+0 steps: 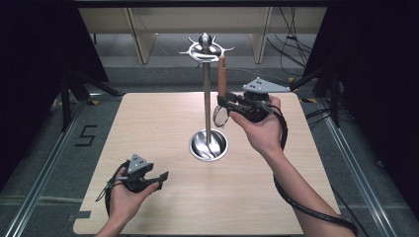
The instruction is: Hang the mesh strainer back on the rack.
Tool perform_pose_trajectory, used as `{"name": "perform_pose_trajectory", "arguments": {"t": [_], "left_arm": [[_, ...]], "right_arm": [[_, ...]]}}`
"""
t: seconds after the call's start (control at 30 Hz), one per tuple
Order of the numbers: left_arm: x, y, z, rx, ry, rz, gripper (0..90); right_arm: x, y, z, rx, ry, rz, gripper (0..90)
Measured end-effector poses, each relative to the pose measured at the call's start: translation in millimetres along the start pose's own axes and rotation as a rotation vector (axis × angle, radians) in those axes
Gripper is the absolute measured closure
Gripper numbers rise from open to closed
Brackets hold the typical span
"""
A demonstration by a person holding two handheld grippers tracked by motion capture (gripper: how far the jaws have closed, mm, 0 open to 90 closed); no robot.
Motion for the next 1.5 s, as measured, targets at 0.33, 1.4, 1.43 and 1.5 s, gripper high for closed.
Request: {"name": "perform_pose_trajectory", "arguments": {"t": [0.33, 1.4, 1.43, 1.5], "left_arm": [[0.3, 0.0, 0.8, -0.006, 0.000, 0.005, 34.6], [-0.4, -0.2, -0.2, 0.016, -0.006, -0.007, 34.4], [-0.4, -0.2, -0.2, 0.016, -0.006, -0.007, 34.4], [-0.7, -0.6, -0.3, 0.005, -0.003, 0.000, 34.4]], "right_arm": [[-5.2, -1.0, -0.5, 0.012, -0.009, 0.003, 69.6], [1.4, -9.7, -2.8, 0.068, -0.011, 0.039, 53.1], [1.4, -9.7, -2.8, 0.068, -0.011, 0.039, 53.1], [7.8, -13.0, -5.1, 0.071, -0.028, 0.047, 50.5]]}}
Point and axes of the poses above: each handheld gripper's, and its own axes: x roughly backward along the jaws, y roughly out of its top, z roughly to its left, the point moved 3 cm from there along -x, roughly forward along the jaws, and after that the axes turned 9 degrees about -z, right-handed, at the moved point
